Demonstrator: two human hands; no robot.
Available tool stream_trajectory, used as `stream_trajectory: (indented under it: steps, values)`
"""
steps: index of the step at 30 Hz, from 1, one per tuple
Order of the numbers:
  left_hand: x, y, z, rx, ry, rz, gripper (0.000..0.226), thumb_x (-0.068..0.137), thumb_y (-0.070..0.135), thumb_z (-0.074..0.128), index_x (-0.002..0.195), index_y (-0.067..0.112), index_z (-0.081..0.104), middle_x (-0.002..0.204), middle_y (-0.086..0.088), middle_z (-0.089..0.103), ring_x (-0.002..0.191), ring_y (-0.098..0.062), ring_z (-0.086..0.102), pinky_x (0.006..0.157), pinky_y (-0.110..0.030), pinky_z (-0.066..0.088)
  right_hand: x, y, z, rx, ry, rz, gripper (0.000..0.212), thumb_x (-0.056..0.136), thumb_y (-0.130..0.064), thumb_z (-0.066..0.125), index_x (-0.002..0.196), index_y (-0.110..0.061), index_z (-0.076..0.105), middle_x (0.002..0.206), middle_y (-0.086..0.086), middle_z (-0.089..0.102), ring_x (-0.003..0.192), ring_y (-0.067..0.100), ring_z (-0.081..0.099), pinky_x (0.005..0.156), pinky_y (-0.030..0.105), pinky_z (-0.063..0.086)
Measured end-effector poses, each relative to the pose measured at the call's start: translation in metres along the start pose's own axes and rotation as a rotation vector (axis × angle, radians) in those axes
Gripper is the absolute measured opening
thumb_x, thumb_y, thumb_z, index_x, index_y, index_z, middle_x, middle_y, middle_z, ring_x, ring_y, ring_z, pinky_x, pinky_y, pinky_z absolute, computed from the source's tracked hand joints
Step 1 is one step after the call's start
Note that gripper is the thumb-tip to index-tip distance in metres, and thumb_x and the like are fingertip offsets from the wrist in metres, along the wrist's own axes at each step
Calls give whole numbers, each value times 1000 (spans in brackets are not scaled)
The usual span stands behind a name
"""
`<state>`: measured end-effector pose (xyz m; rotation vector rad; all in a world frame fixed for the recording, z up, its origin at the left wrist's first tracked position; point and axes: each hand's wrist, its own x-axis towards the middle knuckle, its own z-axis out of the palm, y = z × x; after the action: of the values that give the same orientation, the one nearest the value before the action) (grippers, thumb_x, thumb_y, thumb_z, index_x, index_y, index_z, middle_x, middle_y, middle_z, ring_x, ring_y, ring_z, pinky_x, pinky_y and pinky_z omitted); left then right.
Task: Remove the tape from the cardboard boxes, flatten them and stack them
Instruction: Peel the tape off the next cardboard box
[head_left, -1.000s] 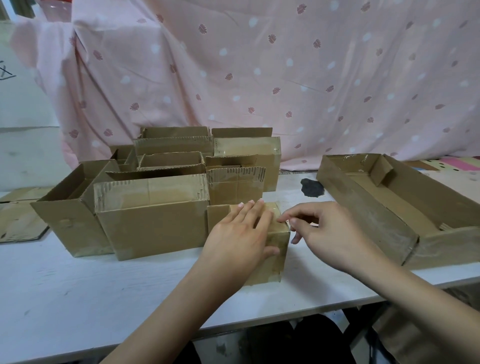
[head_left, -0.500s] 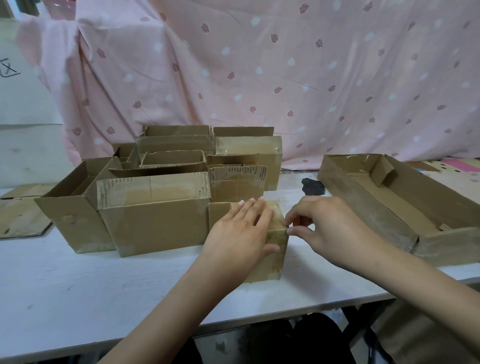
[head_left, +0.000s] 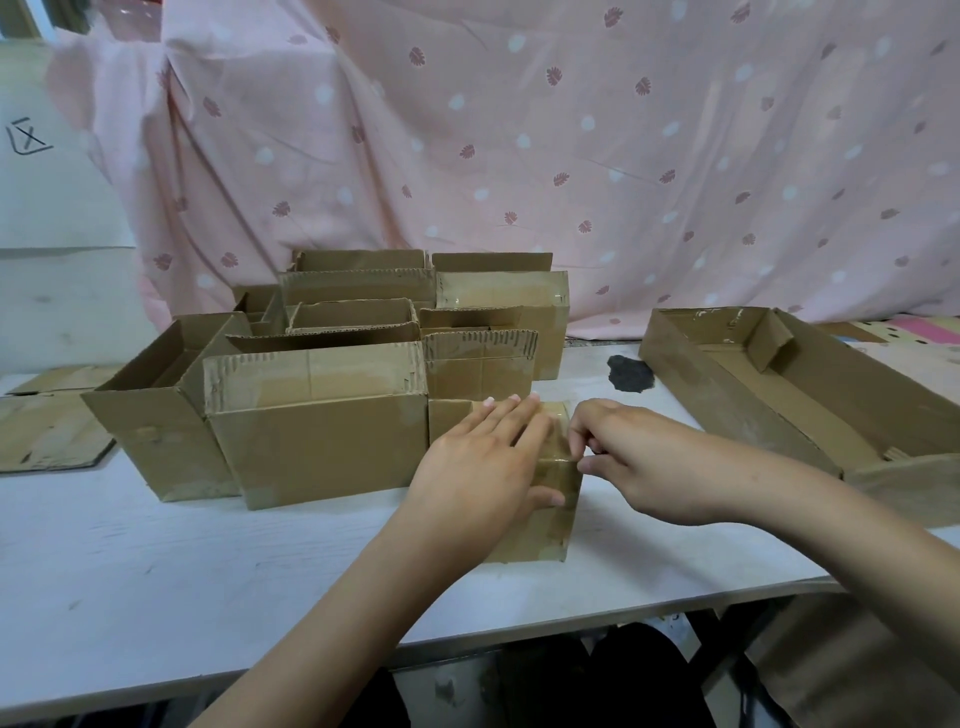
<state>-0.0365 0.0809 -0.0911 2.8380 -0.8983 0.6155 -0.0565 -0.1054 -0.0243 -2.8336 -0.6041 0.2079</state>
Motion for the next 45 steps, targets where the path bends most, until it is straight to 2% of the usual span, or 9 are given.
stream_trajectory:
  steps: [5, 8, 12, 17, 29, 35, 39, 42, 45]
  values:
    - [1, -1, -2, -10, 22, 24, 69, 84, 58, 64, 133, 11, 54, 152, -10, 44, 141, -24, 42, 116, -33, 24, -4, 4, 17, 108, 237, -38, 14, 97, -29, 60, 103, -34, 48, 92, -18, 44, 83, -1, 48, 71, 15, 35]
    - [1, 1, -3, 28, 7, 22, 72, 83, 58, 66, 135, 10, 53, 152, -12, 43, 141, -25, 42, 116, -34, 24, -7, 6, 29, 83, 386, -53, 18, 94, -30, 65, 111, -36, 61, 87, -16, 50, 77, 2, 51, 70, 14, 35]
    - [0, -1, -5, -17, -20, 61, 76, 91, 58, 55, 149, 14, 34, 165, -6, 16, 152, -19, 15, 116, -25, -3, -6, 5, 34, 112, 545, -74, 9, 89, -17, 73, 87, -26, 74, 80, -13, 56, 72, 7, 54, 67, 11, 38]
    - [0, -5, -6, -51, -29, 74, 74, 93, 62, 50, 149, 18, 29, 166, -1, 10, 153, -14, 8, 120, -25, -2, -10, 8, 36, 273, 493, -168, 17, 90, -9, 71, 82, -24, 70, 84, -11, 59, 78, 14, 56, 70, 16, 41]
    - [-1, -8, -15, -64, -52, 98, 80, 91, 62, 52, 153, 19, 24, 165, 5, 15, 152, -9, 10, 112, -17, -6, -15, 14, 29, 208, 242, -147, 10, 80, -33, 46, 78, -31, 56, 91, -8, 47, 86, 10, 49, 68, 11, 34]
    - [1, -9, -13, -59, -72, 102, 80, 93, 62, 50, 154, 19, 24, 165, 4, 14, 152, -9, 10, 115, -19, -5, -7, 20, 32, 311, 255, -166, 31, 85, -40, 71, 70, -25, 48, 82, -8, 45, 76, 11, 49, 70, 19, 41]
    - [0, -12, -19, -45, -92, 88, 82, 91, 66, 48, 155, 23, 20, 165, 9, 8, 150, -3, 2, 111, -15, -8, 1, 30, 36, 508, 344, -170, 50, 80, -21, 83, 63, -16, 36, 67, -6, 41, 61, 10, 39, 61, 19, 35]
    - [-3, -16, -30, -66, -153, 42, 84, 91, 66, 46, 157, 30, 8, 163, 17, -1, 131, 9, -14, 102, -11, -9, -5, 46, 22, 760, 438, -114, 47, 85, 2, 73, 65, -18, 36, 67, 5, 49, 66, 24, 55, 66, 23, 49]
    - [-4, -11, -39, -92, -171, 27, 87, 88, 72, 46, 156, 34, 9, 164, 19, 2, 130, 11, -12, 100, -11, -6, -15, 53, 3, 822, 469, -42, 27, 88, -7, 72, 82, -18, 48, 85, 6, 66, 78, 24, 66, 76, 39, 57]
